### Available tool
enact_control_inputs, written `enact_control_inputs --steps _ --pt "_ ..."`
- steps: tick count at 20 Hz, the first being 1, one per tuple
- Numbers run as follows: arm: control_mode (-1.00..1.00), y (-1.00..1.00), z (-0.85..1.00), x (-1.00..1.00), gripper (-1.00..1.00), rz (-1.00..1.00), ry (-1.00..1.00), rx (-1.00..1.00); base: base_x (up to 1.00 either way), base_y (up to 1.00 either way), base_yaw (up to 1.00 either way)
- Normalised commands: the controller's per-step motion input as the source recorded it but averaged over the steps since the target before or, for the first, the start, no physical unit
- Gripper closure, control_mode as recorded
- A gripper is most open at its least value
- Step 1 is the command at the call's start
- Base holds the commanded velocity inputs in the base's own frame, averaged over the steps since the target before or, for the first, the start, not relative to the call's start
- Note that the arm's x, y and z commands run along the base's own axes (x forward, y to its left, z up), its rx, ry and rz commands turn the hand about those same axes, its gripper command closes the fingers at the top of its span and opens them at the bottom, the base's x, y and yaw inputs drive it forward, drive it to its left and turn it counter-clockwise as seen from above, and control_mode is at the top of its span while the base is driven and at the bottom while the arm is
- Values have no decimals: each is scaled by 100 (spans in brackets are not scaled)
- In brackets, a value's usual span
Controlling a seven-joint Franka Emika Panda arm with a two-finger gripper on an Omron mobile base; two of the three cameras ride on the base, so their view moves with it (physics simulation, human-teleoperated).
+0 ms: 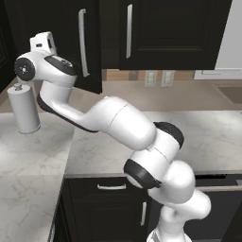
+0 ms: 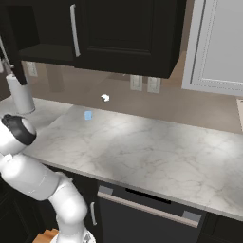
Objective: Close all open cabinet doors.
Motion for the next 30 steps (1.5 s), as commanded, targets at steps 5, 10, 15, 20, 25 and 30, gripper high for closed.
enact_control_inputs --steps 5,10,15,20,25,30 --pt "-100 -50 0 33 -100 -7 0 0 0 0 0" --pt "-100 -54 0 26 -100 -5 0 0 0 0 0" --pt "-100 -62 0 17 -100 0 0 0 0 0 0" --pt "-100 -68 0 17 -100 0 -1 0 0 0 0" --pt "-100 -72 0 11 -100 0 -5 0 0 0 0" --pt "-100 -74 0 6 -100 1 -6 0 0 0 0"
